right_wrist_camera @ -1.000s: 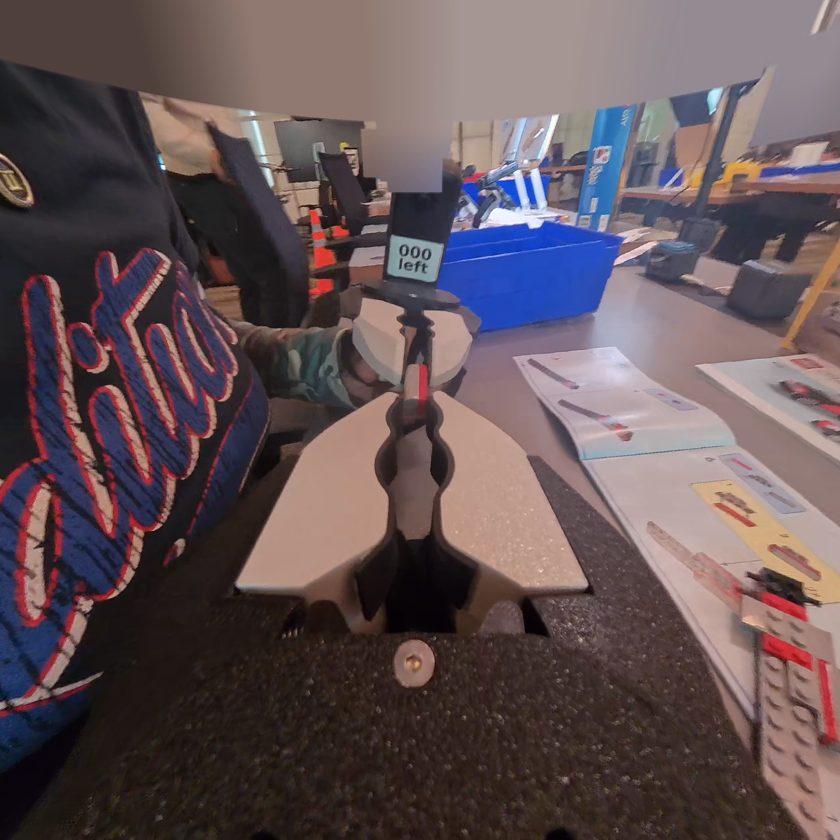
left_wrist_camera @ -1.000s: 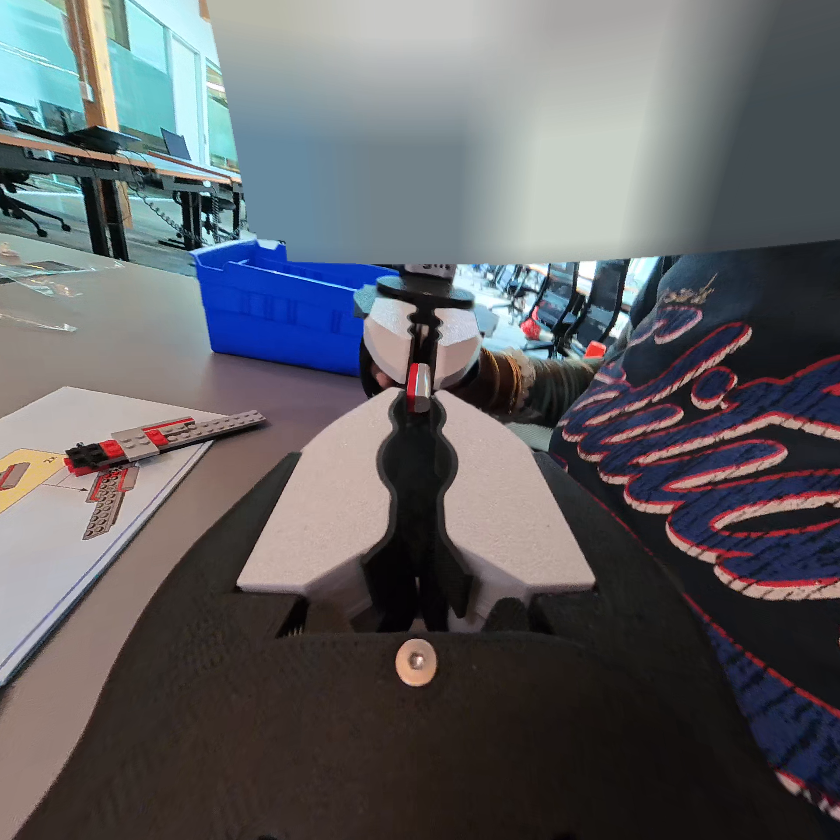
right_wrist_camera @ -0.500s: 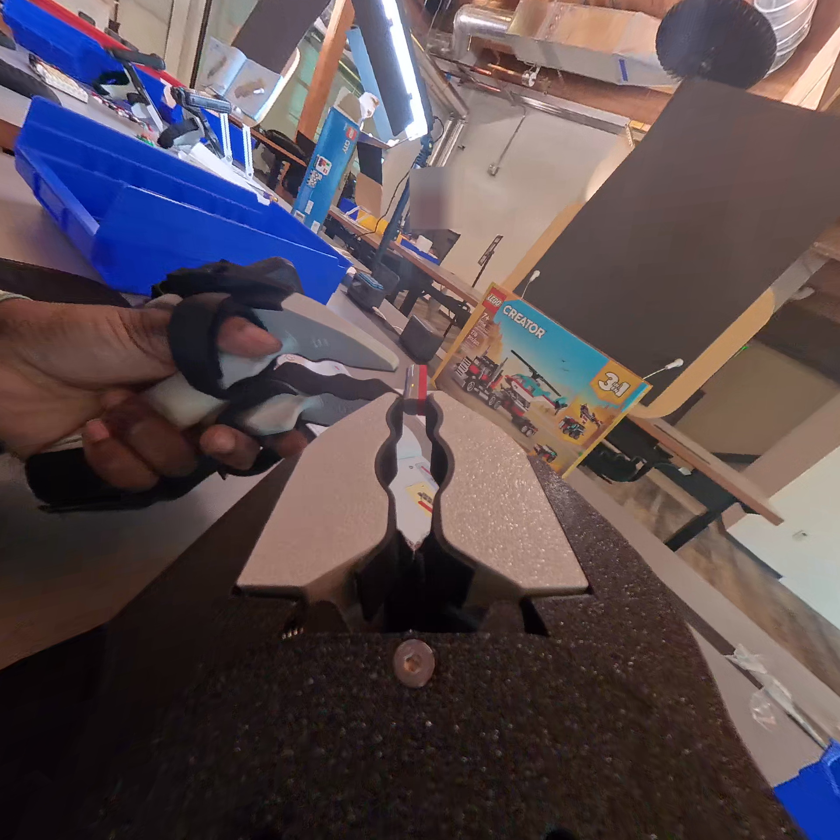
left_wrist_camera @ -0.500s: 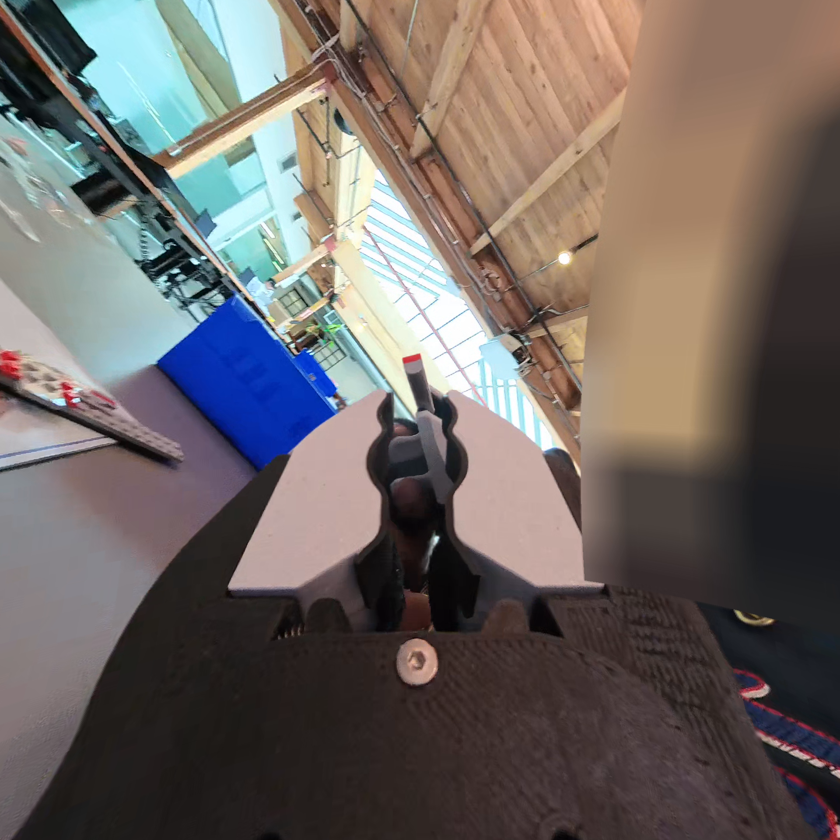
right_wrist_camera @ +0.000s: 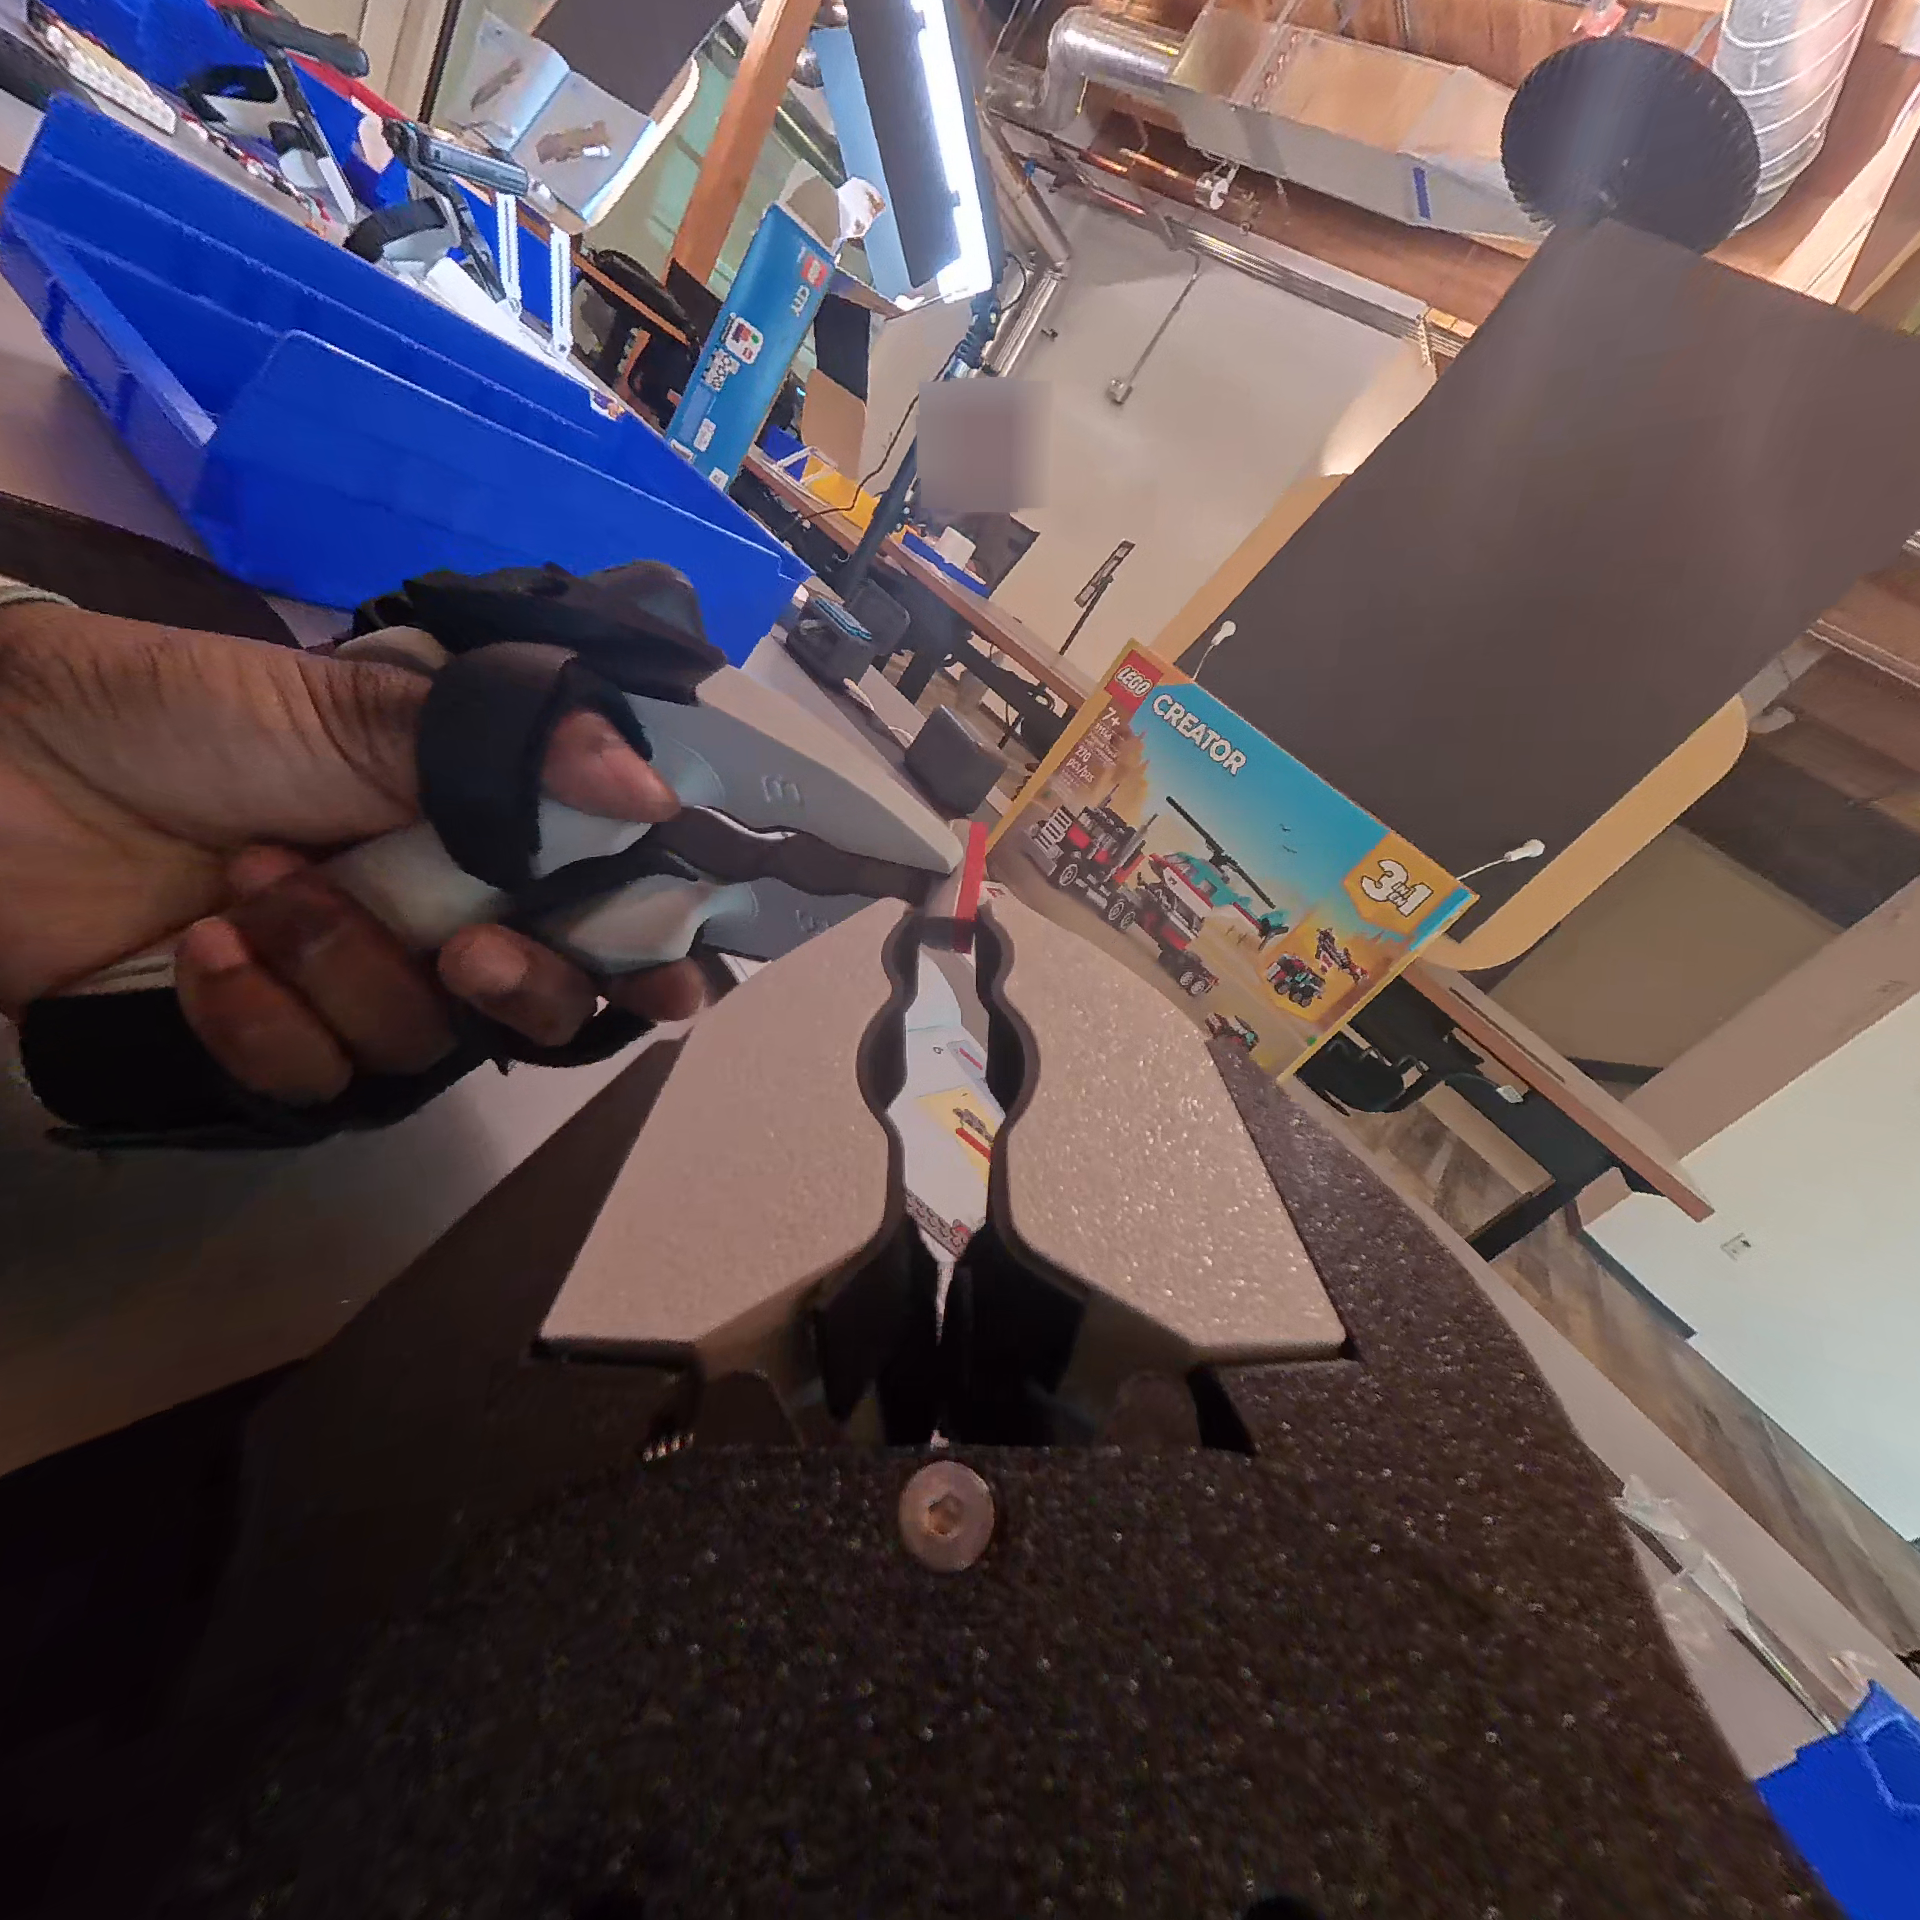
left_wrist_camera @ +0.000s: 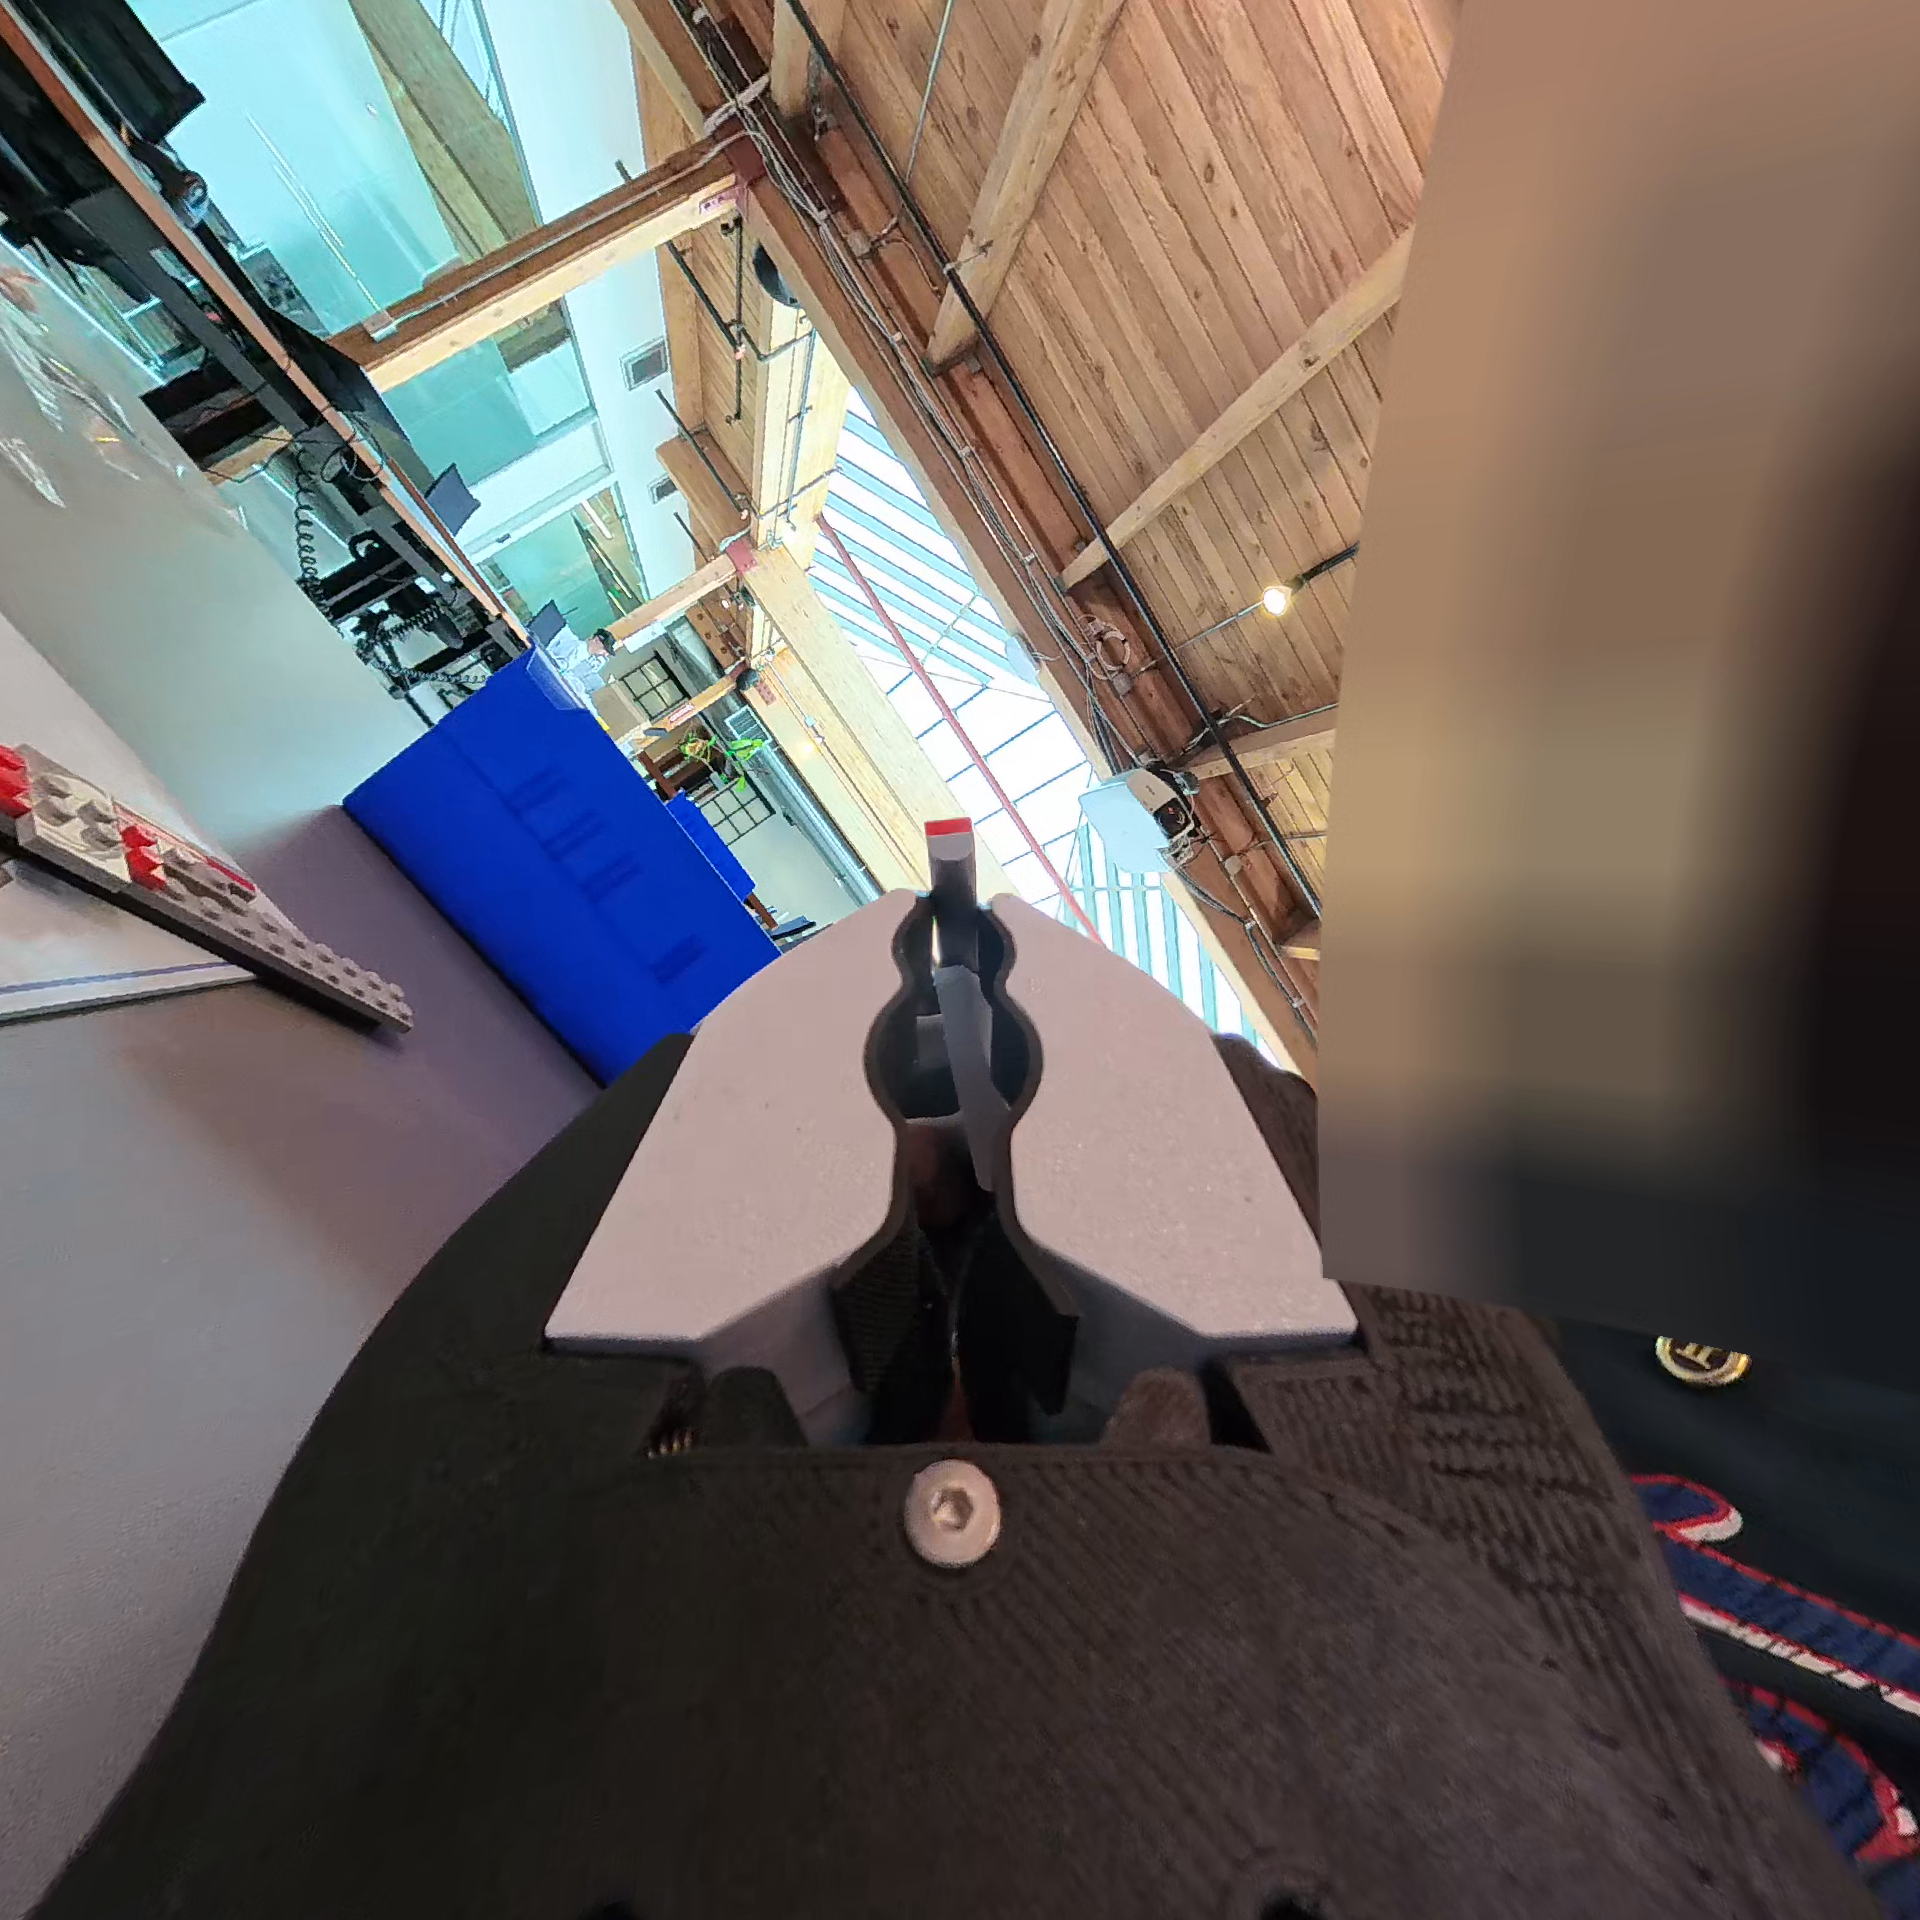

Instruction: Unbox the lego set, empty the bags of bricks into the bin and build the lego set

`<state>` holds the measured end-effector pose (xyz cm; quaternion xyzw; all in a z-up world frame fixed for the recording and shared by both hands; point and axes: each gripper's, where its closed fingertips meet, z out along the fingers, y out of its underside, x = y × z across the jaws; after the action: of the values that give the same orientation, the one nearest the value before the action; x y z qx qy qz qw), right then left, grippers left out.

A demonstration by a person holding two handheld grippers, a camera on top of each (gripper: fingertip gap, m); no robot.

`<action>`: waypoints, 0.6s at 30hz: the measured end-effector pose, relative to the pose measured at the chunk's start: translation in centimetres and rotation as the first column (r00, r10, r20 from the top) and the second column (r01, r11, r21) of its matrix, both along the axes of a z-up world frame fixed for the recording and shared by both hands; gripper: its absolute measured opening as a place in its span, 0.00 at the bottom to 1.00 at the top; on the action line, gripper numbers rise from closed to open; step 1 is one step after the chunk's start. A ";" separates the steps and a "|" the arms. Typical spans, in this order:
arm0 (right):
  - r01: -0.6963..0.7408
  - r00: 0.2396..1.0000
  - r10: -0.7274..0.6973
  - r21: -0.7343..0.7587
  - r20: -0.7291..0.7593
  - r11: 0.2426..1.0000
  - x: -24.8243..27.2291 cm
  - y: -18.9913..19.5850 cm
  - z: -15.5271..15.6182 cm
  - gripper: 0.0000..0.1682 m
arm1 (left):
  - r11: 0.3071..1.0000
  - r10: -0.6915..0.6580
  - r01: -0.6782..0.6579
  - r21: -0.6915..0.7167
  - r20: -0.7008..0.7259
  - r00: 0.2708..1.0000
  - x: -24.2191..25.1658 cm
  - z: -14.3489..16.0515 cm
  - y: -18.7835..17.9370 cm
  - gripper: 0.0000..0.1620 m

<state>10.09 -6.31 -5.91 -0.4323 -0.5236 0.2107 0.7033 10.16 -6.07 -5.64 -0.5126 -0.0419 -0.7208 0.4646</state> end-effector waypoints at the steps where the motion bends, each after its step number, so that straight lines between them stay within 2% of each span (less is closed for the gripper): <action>1: -0.014 1.000 0.014 -0.007 0.007 1.000 0.0 -0.1 -0.1 0.06 | 1.000 0.004 -0.004 0.012 -0.024 1.000 0.0 0.0 -0.1 0.05; 3: -0.099 0.995 0.100 -0.066 0.020 0.993 -0.1 -0.8 -0.4 0.11 | 0.998 0.015 -0.008 0.061 -0.116 0.993 0.0 -0.2 -0.3 0.05; 5: -0.235 0.970 0.243 -0.185 0.020 0.954 0.0 -1.9 -1.0 0.16 | 0.993 0.016 0.015 0.117 -0.262 0.965 0.1 -0.6 -0.8 0.05; 7: -0.344 0.933 0.359 -0.296 -0.002 0.891 0.5 -2.6 -1.3 0.19 | 0.989 0.004 0.059 0.136 -0.421 0.907 0.2 -1.5 -1.2 0.05; 9: -0.397 0.909 0.417 -0.331 -0.013 0.856 1.2 -2.8 -1.5 0.26 | 0.983 -0.085 0.157 0.093 -0.526 0.846 0.6 -2.5 -2.1 0.05; 13: -0.455 0.865 0.481 -0.177 0.144 0.873 1.6 -3.5 -2.0 0.28 | 0.937 -0.333 0.341 -0.075 -0.487 0.807 1.2 -3.3 -3.8 0.05; 17: -0.518 0.813 0.529 -0.112 0.241 0.848 0.6 -4.2 -2.0 0.32 | 0.895 -0.442 0.426 -0.136 -0.413 0.797 1.4 -3.1 -4.6 0.05; 18: -0.531 0.802 0.537 -0.101 0.262 0.841 0.4 -4.3 -2.2 0.29 | 0.889 -0.453 0.437 -0.137 -0.399 0.797 1.5 -3.0 -4.7 0.05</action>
<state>10.44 -10.66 -8.10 -0.3009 -0.7154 0.3428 0.5293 11.61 -10.81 -8.63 -0.6596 0.1669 -0.6811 0.2703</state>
